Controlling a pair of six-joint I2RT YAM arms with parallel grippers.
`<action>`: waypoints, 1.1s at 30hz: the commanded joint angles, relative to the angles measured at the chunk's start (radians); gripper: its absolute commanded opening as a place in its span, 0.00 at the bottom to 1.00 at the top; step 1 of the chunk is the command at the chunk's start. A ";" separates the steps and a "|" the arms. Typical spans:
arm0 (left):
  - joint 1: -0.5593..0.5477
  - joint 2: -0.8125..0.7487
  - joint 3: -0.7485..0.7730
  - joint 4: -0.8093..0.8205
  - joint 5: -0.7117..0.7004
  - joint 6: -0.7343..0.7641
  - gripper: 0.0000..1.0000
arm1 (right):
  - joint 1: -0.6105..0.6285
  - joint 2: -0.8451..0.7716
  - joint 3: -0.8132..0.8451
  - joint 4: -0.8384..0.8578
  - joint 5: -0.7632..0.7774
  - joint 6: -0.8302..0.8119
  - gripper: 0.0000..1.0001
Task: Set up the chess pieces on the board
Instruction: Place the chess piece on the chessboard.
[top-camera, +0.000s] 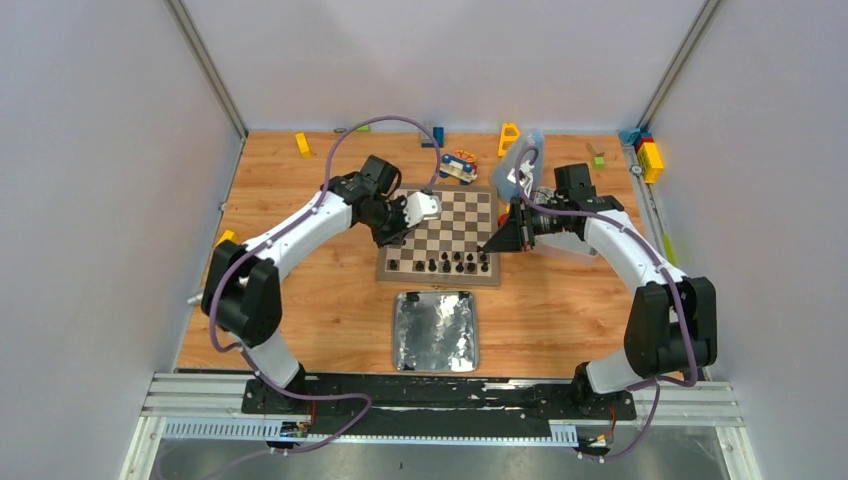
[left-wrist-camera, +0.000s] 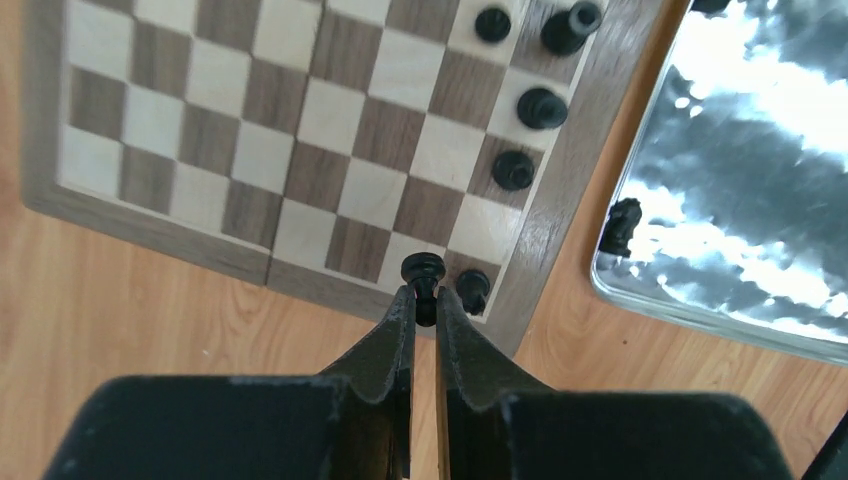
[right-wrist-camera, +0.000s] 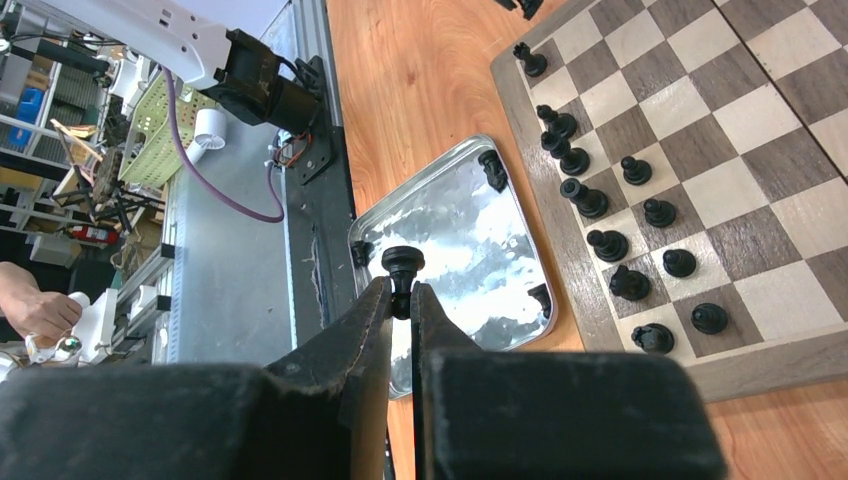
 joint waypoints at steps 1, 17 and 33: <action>0.006 0.096 0.096 -0.185 -0.124 0.001 0.05 | -0.015 -0.042 -0.025 0.006 -0.009 -0.046 0.00; 0.004 0.307 0.269 -0.312 -0.171 -0.056 0.07 | -0.026 -0.039 -0.040 0.002 -0.021 -0.061 0.00; -0.014 0.384 0.341 -0.352 -0.185 -0.083 0.12 | -0.025 -0.033 -0.042 -0.008 -0.021 -0.072 0.00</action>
